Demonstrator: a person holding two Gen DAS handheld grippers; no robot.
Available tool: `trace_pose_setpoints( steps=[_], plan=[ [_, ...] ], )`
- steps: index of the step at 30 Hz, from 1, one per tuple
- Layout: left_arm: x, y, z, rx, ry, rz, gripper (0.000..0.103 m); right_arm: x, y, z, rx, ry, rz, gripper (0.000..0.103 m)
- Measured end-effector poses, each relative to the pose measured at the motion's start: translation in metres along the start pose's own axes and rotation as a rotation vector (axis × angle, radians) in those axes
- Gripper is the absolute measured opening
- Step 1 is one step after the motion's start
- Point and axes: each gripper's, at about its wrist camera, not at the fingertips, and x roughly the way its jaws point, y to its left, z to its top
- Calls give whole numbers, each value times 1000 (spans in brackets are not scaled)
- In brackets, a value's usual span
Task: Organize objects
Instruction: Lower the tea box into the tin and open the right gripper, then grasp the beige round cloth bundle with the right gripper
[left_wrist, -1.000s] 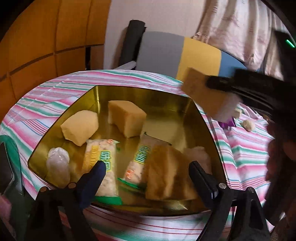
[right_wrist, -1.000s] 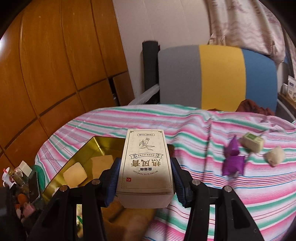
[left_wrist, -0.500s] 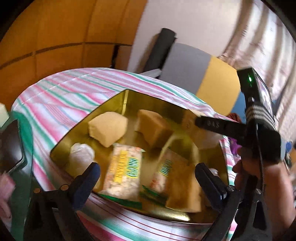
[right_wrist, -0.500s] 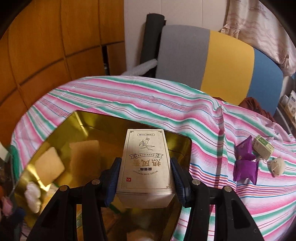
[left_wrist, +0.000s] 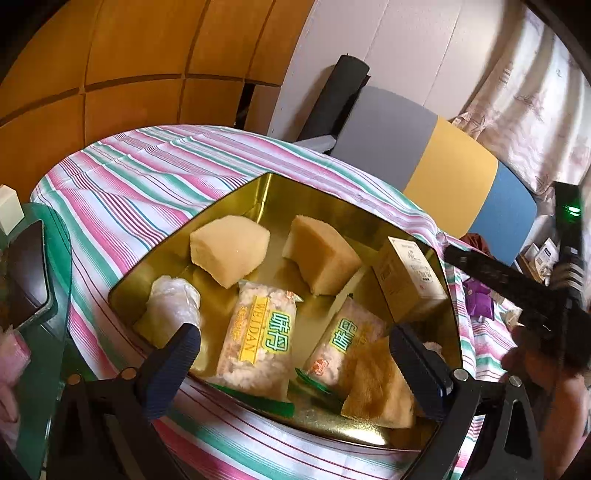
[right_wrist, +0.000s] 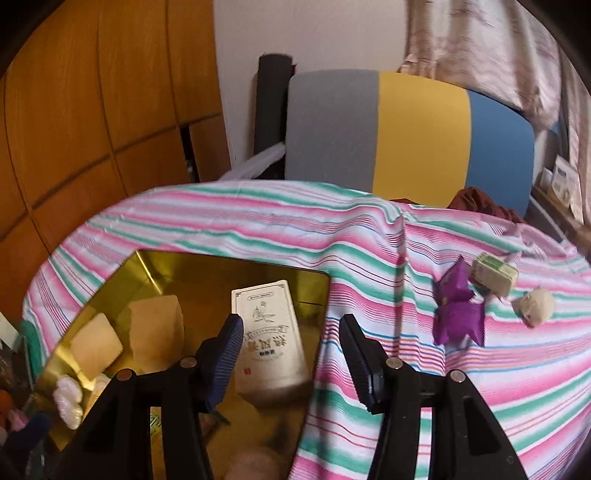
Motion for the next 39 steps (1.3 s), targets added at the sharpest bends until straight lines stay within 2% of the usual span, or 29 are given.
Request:
trace_pose_setpoints(
  steps=[4,8,11,15,20,27,35,39],
  plan=[
    [-2,-3,-1,11,-4,-13,103,-18,-17,-8,34,-38,-5,59],
    [-5,-5,-1,9,-6,-55,103,-26,-35,-19,59,-31,-24,59],
    [-6,0,0,-49,17,-108,103,-29,-52,-32,80,-15,-49,59],
    [-11,1,3,-72,5,-105,103,-34,-77,-49,112,-1,-93,59],
    [-20,-13,0,-9,-21,-106,103,-39,-111,-70,144,20,-159,59],
    [-23,-43,-15,98,19,-138,103,-47,-155,-90,178,31,-231,59],
    [-23,-96,-25,227,53,-216,103,-54,-205,-98,233,17,-284,60],
    [-19,-127,-30,287,78,-247,103,-48,-231,-94,262,27,-245,71]
  ],
)
